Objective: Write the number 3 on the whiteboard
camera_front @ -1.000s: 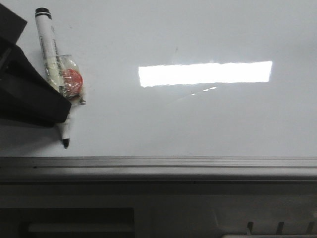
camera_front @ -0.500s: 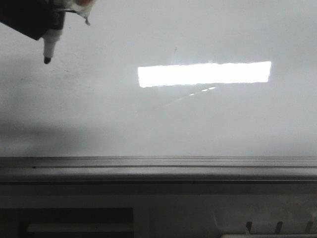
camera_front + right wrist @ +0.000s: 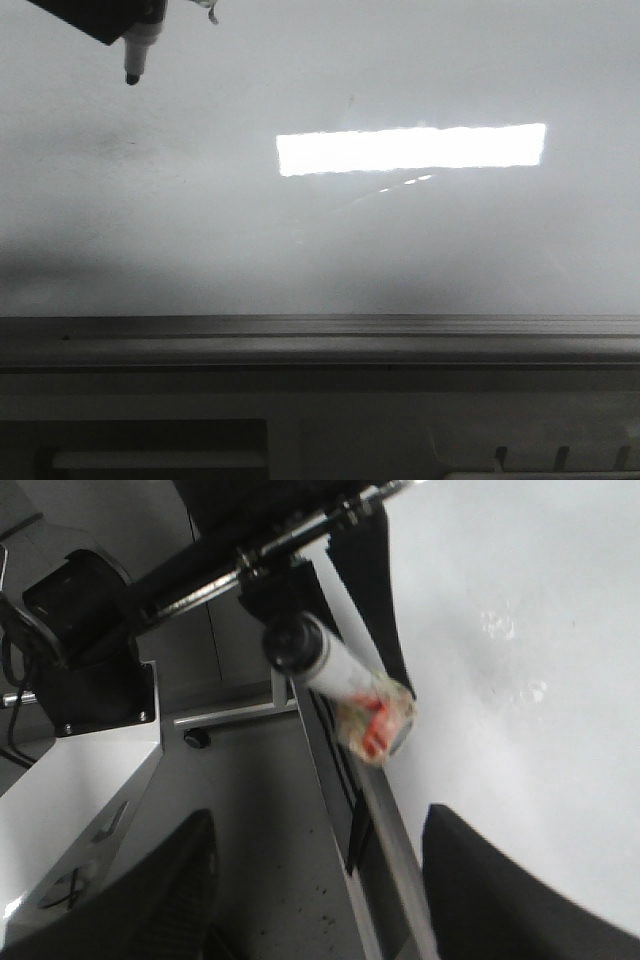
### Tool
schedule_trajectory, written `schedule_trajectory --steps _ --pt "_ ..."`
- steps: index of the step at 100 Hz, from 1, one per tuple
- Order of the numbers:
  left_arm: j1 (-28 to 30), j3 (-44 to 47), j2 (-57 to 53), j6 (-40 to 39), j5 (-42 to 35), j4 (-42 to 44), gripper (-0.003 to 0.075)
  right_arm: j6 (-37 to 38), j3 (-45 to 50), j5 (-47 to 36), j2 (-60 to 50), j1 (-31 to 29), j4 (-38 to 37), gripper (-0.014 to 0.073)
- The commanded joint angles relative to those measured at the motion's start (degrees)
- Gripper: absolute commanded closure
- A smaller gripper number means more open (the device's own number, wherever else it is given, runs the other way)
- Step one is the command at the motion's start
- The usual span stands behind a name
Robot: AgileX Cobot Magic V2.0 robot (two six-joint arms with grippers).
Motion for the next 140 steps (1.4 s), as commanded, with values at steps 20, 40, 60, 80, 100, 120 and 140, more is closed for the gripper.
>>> schedule_trajectory --steps 20,40,60,80,100,120,140 --pt "-0.4 -2.1 -1.0 -0.1 -1.4 -2.4 0.0741 -0.8 -2.0 -21.3 5.6 10.3 0.3 0.0193" --pt "-0.4 -2.1 -1.0 -0.1 -1.0 -4.0 0.0741 -0.8 -2.1 -21.8 8.5 10.4 0.9 0.0195" --pt "-0.4 -2.1 -1.0 -0.1 -1.0 -5.2 0.0741 -0.8 -2.1 -20.8 9.8 10.4 1.7 0.0449" --pt "-0.4 -2.1 -1.1 -0.2 -0.9 -7.2 0.0731 -0.8 -2.1 -21.0 10.0 10.4 2.3 0.0658" --pt "-0.4 -2.1 -3.9 -4.8 -2.6 -9.6 0.0357 -0.8 -2.1 -25.6 9.9 10.4 2.3 0.0657" --pt "0.1 -2.1 -11.3 -16.8 -5.9 -4.6 0.0204 -0.8 -2.1 -33.0 9.9 10.4 2.3 0.0657" --pt "4.0 0.2 -24.1 -33.8 -10.2 3.9 0.0371 -0.8 -2.1 -45.5 10.1 9.7 2.3 0.0657"
